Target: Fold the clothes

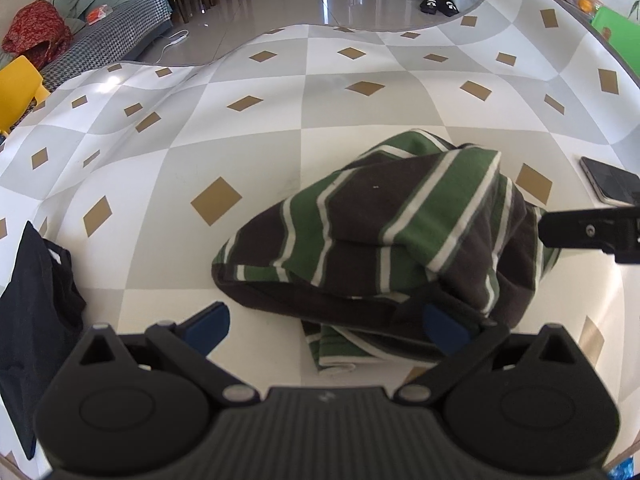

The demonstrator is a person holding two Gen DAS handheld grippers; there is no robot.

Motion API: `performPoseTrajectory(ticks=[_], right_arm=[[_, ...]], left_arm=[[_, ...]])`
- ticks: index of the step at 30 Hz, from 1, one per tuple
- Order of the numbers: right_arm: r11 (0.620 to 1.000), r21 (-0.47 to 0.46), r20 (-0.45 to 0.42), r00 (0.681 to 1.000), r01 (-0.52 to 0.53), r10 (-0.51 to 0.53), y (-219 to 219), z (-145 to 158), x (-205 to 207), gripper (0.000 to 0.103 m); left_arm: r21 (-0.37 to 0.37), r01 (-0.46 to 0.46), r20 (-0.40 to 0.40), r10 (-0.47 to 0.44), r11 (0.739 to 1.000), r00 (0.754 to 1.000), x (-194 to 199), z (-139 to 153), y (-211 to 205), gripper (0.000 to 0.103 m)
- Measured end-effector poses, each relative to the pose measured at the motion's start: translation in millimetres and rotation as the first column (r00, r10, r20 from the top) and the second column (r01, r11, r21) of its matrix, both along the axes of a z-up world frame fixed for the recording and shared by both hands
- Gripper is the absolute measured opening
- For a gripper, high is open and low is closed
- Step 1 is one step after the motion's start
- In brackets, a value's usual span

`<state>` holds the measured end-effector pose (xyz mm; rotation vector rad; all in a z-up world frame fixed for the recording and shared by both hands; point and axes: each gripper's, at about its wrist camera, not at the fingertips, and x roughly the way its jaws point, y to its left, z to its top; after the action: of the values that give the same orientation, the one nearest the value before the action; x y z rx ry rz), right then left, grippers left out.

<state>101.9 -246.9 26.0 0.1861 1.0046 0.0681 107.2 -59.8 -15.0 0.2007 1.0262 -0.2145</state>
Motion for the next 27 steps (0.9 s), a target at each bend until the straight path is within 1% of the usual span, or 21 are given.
performPoseTrajectory(ticks=[3, 7, 9, 12, 16, 19, 23, 24, 27], right_arm=[[1.000, -0.003, 0.008, 1.000, -0.010, 0.010, 6, -1, 5, 0.069], [1.000, 0.000, 0.010, 1.000, -0.007, 0.007, 12, -6, 15, 0.069], [1.000, -0.005, -0.004, 1.000, -0.005, 0.005, 15, -11, 22, 0.069], [0.999, -0.032, -0.033, 0.999, -0.004, 0.003, 19, -20, 30, 0.069], [0.997, -0.077, -0.073, 0.997, -0.006, 0.000, 23, -34, 38, 0.069], [0.995, -0.103, -0.080, 0.997, -0.008, -0.001, 23, -42, 40, 0.069], [0.981, -0.194, -0.116, 0.993, -0.025, 0.002, 25, -53, 45, 0.069], [0.980, -0.197, -0.119, 0.993, -0.028, 0.005, 23, -54, 45, 0.069], [0.988, -0.153, -0.109, 0.994, -0.018, 0.001, 16, -51, 43, 0.069]], left_arm=[[0.018, -0.001, -0.012, 0.001, 1.000, 1.000, 1, -9, -3, 0.103], [0.006, -0.034, -0.065, 0.034, 0.999, 0.997, 5, -21, 5, 0.103], [0.006, -0.052, -0.090, 0.052, 0.999, 0.995, 8, -27, 9, 0.103], [0.029, -0.078, -0.108, 0.081, 0.997, 0.991, 11, -35, 15, 0.103], [0.054, -0.099, -0.103, 0.104, 0.994, 0.989, 17, -39, 21, 0.103], [0.066, -0.122, -0.097, 0.128, 0.990, 0.987, 22, -41, 24, 0.103], [0.103, -0.171, -0.063, 0.178, 0.980, 0.982, 32, -41, 28, 0.103], [0.115, -0.186, -0.053, 0.193, 0.976, 0.980, 34, -41, 29, 0.103], [0.139, -0.237, -0.032, 0.244, 0.961, 0.969, 44, -39, 34, 0.103]])
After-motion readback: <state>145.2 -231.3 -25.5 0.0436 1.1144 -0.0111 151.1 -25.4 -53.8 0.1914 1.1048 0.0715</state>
